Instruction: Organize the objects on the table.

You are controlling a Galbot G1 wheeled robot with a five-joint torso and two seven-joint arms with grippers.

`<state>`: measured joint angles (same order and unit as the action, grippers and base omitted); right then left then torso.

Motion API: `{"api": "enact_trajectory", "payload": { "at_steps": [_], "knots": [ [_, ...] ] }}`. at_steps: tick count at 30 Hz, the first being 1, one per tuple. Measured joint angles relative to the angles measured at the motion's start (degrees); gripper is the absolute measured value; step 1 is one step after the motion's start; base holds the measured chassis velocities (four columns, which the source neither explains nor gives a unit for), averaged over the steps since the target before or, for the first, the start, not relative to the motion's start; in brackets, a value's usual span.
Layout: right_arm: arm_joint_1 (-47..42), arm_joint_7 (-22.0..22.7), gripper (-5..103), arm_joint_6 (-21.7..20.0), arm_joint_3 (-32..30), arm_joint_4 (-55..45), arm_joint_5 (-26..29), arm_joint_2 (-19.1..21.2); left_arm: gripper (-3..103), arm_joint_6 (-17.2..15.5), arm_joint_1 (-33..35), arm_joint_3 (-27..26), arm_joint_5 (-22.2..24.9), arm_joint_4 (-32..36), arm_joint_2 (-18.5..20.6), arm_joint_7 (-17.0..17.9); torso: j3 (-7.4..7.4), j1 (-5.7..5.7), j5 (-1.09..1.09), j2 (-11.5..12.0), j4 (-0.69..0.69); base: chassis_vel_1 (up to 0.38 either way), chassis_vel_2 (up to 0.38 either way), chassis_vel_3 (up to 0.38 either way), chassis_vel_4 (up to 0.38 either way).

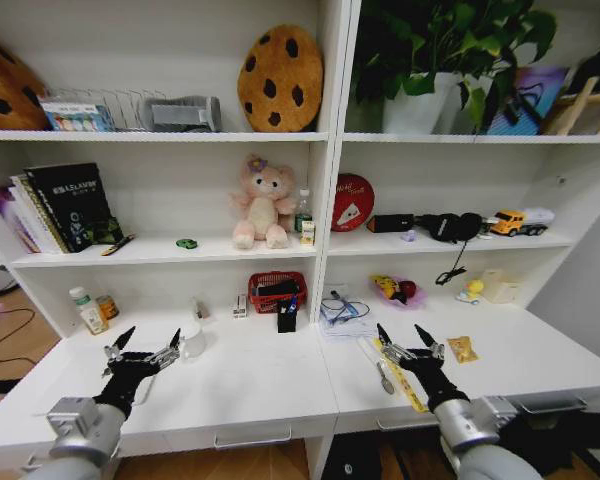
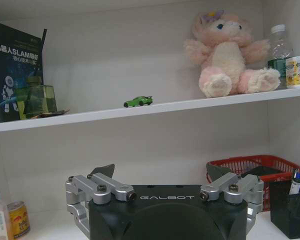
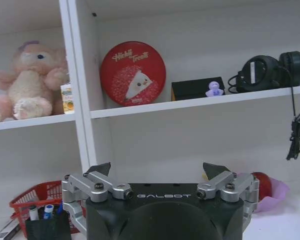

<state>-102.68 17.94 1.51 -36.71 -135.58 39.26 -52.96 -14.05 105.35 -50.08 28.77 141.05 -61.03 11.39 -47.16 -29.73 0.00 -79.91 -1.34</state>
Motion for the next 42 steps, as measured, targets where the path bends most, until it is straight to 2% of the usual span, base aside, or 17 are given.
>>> {"api": "enact_trajectory", "payload": {
  "at_steps": [4, 6, 7, 12, 16, 17, 20, 22, 23, 24, 25, 26, 27, 29, 33, 42],
  "knots": [
    [0.2, 0.0, 100, 0.0, -0.4, 0.6, 0.8, -0.2, 100, 0.0, 0.0, 0.0, 0.0, 0.0, 0.0, 0.0, 0.0, 0.0, 0.03, 0.0, 0.0, -0.176, -0.167, 0.163, 0.161],
    [0.3, 0.0, 100, 0.0, -0.4, 0.8, 1.0, -0.3, 100, 0.0, 0.0, 0.0, 0.0, 0.0, 0.0, 0.0, 0.0, 0.0, -0.03, 0.0, 0.01, -0.215, -0.222, 0.21, 0.222],
    [0.4, 0.0, 100, 0.0, -0.4, 0.9, 1.1, -0.4, 100, 0.0, 0.0, 0.0, 0.0, 0.0, 0.0, 0.0, 0.01, 0.01, 0.03, 0.0, 0.02, -0.205, -0.222, 0.22, 0.24],
    [0.7, -0.2, 100, 0.0, 0.0, 1.5, 1.0, -0.4, 100, 0.0, 0.0, 0.0, 0.0, 0.0, 0.0, 0.0, 0.0, -0.01, -0.02, 0.0, -0.03, -0.249, -0.251, 0.247, 0.267],
    [2.6, -0.1, 100, 0.4, 1.1, 2.7, 0.7, -0.2, 100, 0.0, 0.0, 0.0, 0.0, 0.0, 0.0, 0.0, 0.01, 0.02, 0.02, 0.0, 0.02, -0.281, -0.26, 0.267, 0.299],
    [3.8, -0.4, 100, 0.4, 1.3, 3.5, 0.7, 0.2, 100, 0.0, 0.0, 0.0, 0.0, 0.0, 0.0, 0.0, 0.0, -0.01, -0.01, 0.0, -0.02, -0.283, -0.298, 0.253, 0.259],
    [6.7, -0.6, 100, -1.9, 1.4, 5.2, 1.1, 1.3, 100, 0.0, 0.0, 0.0, 0.0, 0.0, 0.0, 0.0, 0.01, 0.02, 0.07, 0.0, 0.02, -0.244, -0.232, 0.223, 0.206],
    [9.9, 1.5, 100, -5.5, 1.7, 6.5, 5.2, 2.8, 100, 0.0, 0.0, 0.0, 0.0, 0.0, 0.0, 0.0, 0.0, 0.01, 0.01, 0.0, 0.01, -0.061, -0.158, 0.15, 0.115],
    [11.5, 3.2, 100, -8.0, 1.9, 7.3, 8.2, 3.5, 100, 0.0, 0.0, 0.0, 0.0, 0.0, 0.0, 0.0, 0.01, 0.01, 0.03, 0.0, 0.01, -0.065, -0.107, 0.106, 0.001],
    [11.5, 3.2, 100, -8.0, 1.9, 7.3, 8.2, 3.5, 100, 0.0, 0.0, 0.0, 0.0, 0.0, 0.0, 0.0, 0.01, 0.01, 0.03, 0.0, 0.01, -0.065, -0.107, 0.106, 0.001],
    [13.1, 4.7, 100, -10.7, 2.1, 8.4, 11.0, 4.4, 100, 0.0, 0.0, 0.0, 0.0, 0.0, 0.0, 0.0, 0.01, 0.01, 0.04, 0.0, 0.0, 0.0, 0.0, 0.0, 0.0],
    [14.4, 5.4, 100, -13.0, 2.3, 10.1, 12.4, 5.3, 100, 0.0, 0.0, 0.0, 0.0, 0.0, 0.0, 0.0, 0.0, 0.0, 0.0, 0.0, -0.01, 0.005, 0.048, -0.022, -0.076],
    [14.4, 5.4, 100, -13.0, 2.3, 10.1, 12.4, 5.3, 100, 0.0, 0.0, 0.0, 0.0, 0.0, 0.0, 0.0, 0.0, 0.0, 0.0, 0.0, -0.01, 0.005, 0.048, -0.022, -0.076],
    [16.0, 6.1, 100, -16.2, 3.0, 12.7, 13.3, 6.4, 100, 0.0, 0.0, 0.0, 0.0, 0.0, 0.0, 0.0, 0.0, 0.0, -0.02, 0.0, 0.02, 0.049, 0.076, -0.057, -0.078],
    [17.0, 7.0, 100, -17.9, 4.0, 15.7, 14.4, 7.0, 100, 0.0, 0.0, 0.0, 0.0, 0.0, 0.0, 0.0, 0.0, -0.01, -0.02, 0.0, 0.02, 0.062, 0.078, -0.052, -0.05],
    [18.9, 4.3, 100, -18.4, 5.3, 26.3, 13.1, 9.0, 100, 0.0, 0.0, 0.0, 0.0, 0.0, 0.0, 0.0, 0.0, 0.0, 0.03, 0.0, -0.01, 0.006, 0.003, -0.002, -0.001]
  ]
}}
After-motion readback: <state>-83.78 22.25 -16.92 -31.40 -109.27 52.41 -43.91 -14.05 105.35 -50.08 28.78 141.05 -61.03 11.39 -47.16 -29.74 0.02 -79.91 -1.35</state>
